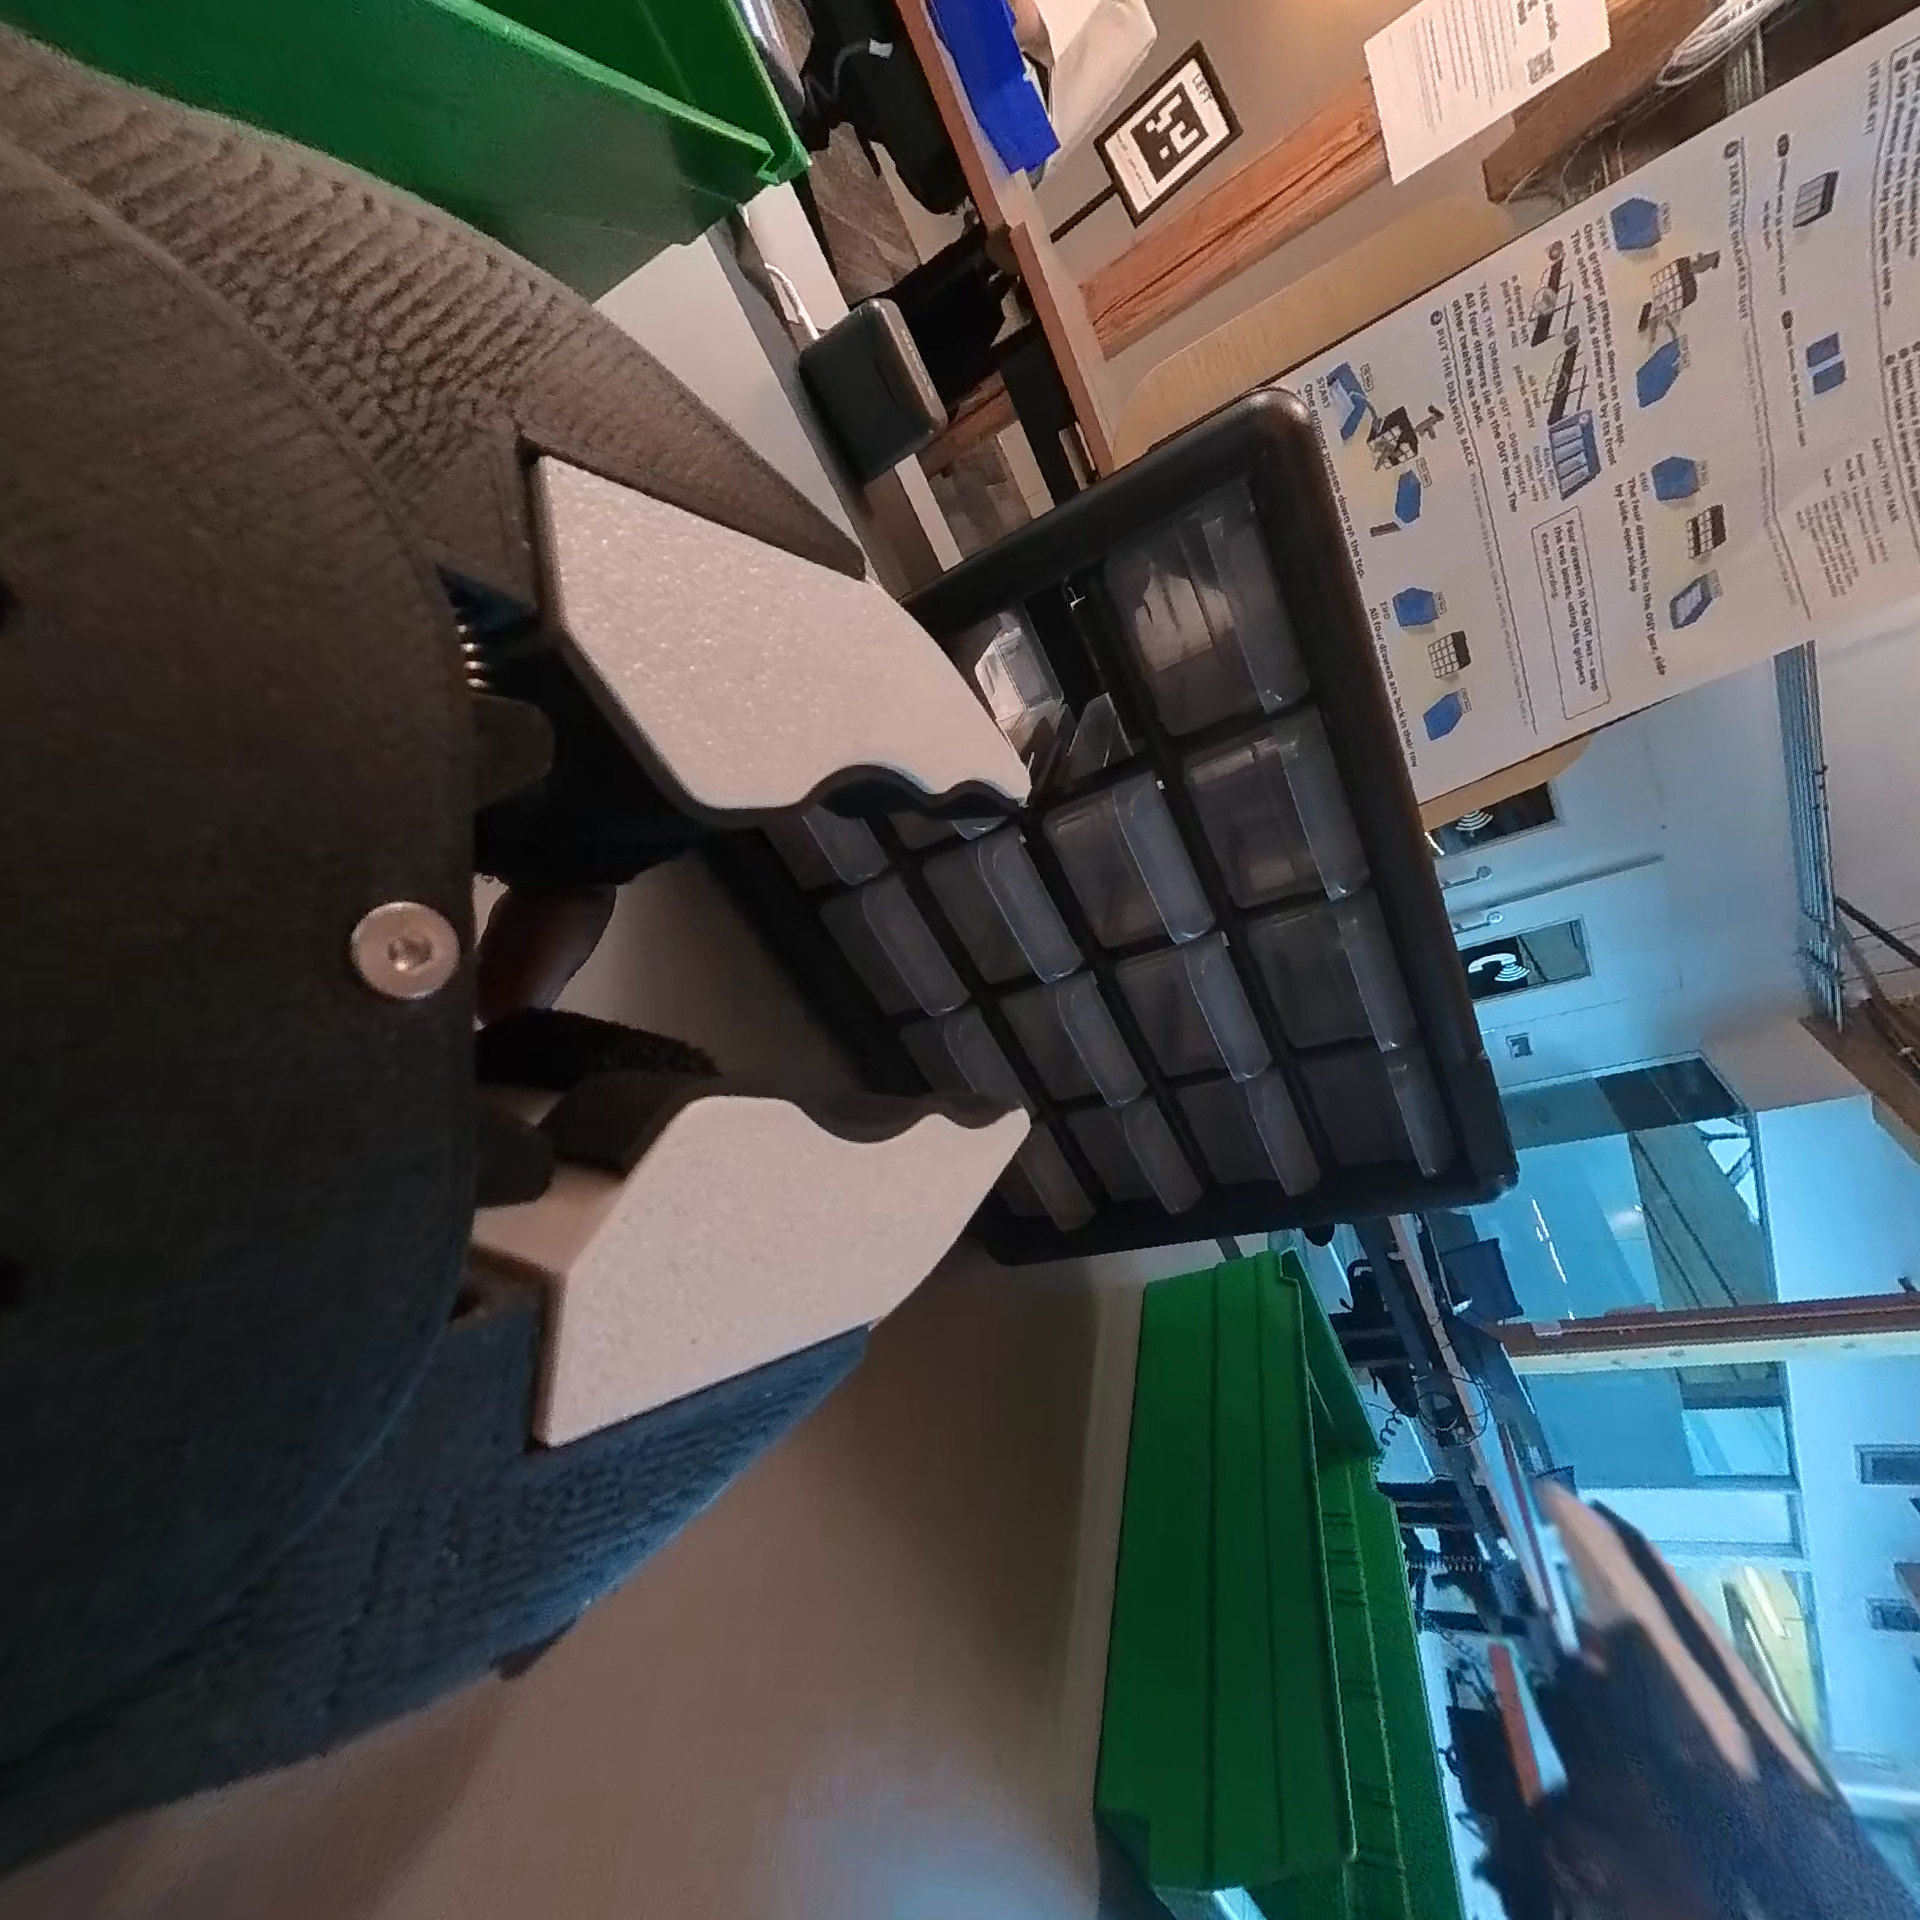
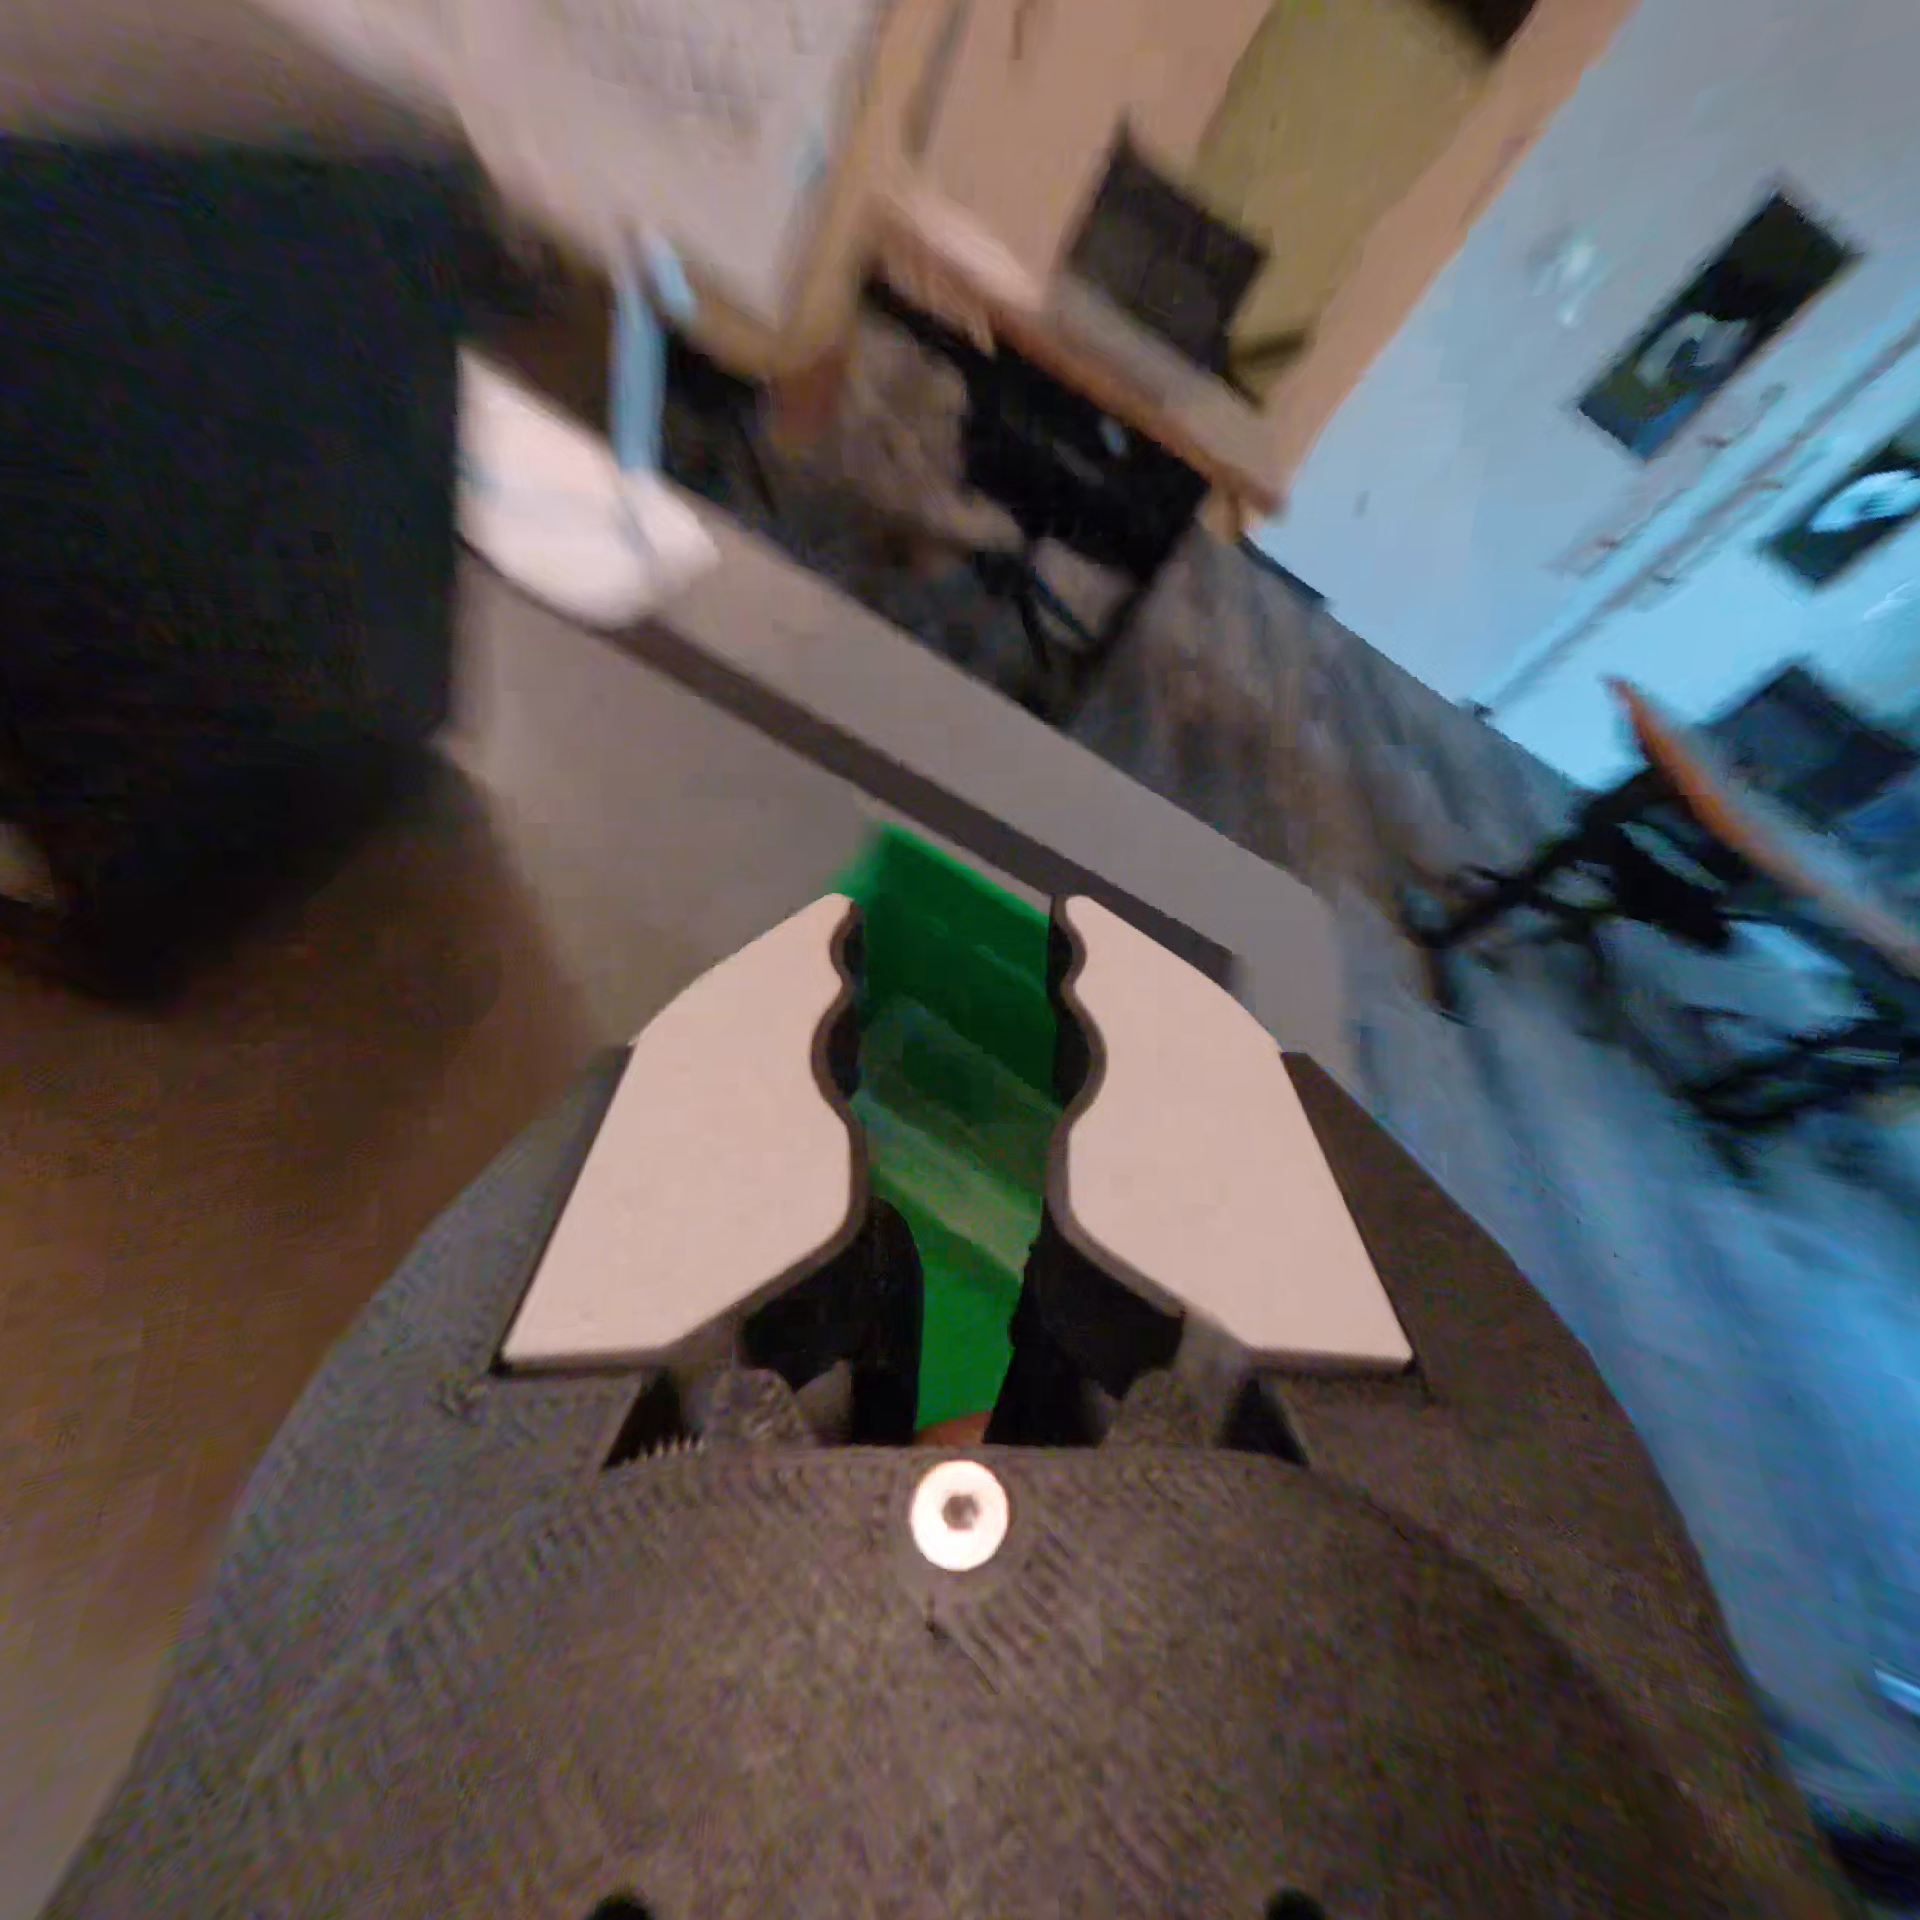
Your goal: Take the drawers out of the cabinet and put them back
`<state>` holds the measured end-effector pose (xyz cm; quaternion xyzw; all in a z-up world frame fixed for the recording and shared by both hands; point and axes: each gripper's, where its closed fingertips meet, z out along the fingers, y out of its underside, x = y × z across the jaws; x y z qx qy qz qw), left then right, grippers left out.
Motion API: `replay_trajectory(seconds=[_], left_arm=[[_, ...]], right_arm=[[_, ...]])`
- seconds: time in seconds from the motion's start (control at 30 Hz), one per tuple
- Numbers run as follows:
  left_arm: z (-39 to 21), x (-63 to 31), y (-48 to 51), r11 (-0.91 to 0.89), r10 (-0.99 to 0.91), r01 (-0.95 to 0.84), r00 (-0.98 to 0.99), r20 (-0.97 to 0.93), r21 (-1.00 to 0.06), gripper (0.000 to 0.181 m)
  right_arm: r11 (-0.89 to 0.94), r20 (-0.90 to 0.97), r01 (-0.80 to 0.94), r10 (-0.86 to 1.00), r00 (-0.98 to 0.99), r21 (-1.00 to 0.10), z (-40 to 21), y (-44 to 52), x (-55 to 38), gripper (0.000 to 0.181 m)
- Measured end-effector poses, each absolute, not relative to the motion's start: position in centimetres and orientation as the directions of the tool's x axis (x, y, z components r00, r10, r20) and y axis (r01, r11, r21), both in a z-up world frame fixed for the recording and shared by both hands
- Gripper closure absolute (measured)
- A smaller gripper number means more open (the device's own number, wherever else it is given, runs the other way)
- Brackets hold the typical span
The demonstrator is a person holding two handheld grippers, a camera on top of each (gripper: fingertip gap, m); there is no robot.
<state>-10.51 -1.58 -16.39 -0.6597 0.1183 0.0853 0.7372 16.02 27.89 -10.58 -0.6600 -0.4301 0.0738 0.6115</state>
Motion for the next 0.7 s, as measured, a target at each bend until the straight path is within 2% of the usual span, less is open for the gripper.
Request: replay_trajectory(seconds=[0.07, 0.13, 0.23, 0.33, 0.43, 0.5, 0.57, 0.7], left_arm=[[-16.5, -10.4, -1.6, 0.115, -0.036, -0.275, 0.959, -0.28, -0.955, 0.131], [-16.6, -10.4, -1.5, 0.112, -0.04, -0.269, 0.961, -0.275, -0.956, 0.131], [-16.7, -10.4, -1.5, 0.106, -0.043, -0.264, 0.962, -0.27, -0.959, 0.131], [-16.7, -10.3, -1.3, 0.098, -0.061, -0.255, 0.963, -0.262, -0.962, 0.131], [-16.8, -10.6, -1.3, 0.093, -0.048, -0.264, 0.962, -0.269, -0.96, 0.131], [-16.9, -10.7, -1.2, 0.089, -0.046, -0.259, 0.963, -0.264, -0.962, 0.131], [-16.9, -10.6, -1.2, 0.09, -0.045, -0.259, 0.963, -0.264, -0.962, 0.131], [-17.2, -10.5, -1.2, 0.078, -0.044, -0.279, 0.958, -0.283, -0.957, 0.131]], right_arm=[[0.087, 0.187, 0.198, 0.798, 0.573, -0.976, -8.5, 21.4, 14.5, 0.148], [0.022, 0.012, -0.014, 0.884, 0.467, -1.0, -7.6, 15.4, 14.1, 0.147], [-0.059, -0.137, -0.203, 0.906, 0.401, -0.977, -8.4, 10.1, 15.3, 0.144], [-0.115, -0.3, -0.419, 0.863, 0.407, -0.901, -7.0, 10.4, 15.8, 0.151], [-0.197, -0.274, -0.321, 0.937, 0.216, -0.926, -6.8, 7.9, 11.4, 0.141], [-0.164, -0.21, -0.298, 0.969, 0.131, -0.941, -5.6, 7.1, 9.1, 0.153], [-0.136, -0.177, -0.238, 0.971, 0.161, -0.962, -4.5, 8.6, 7.3, 0.178], [-0.085, -0.068, 0.062, 0.969, 0.239, -0.994, -5.2, 13.5, 3.2, 0.181]])
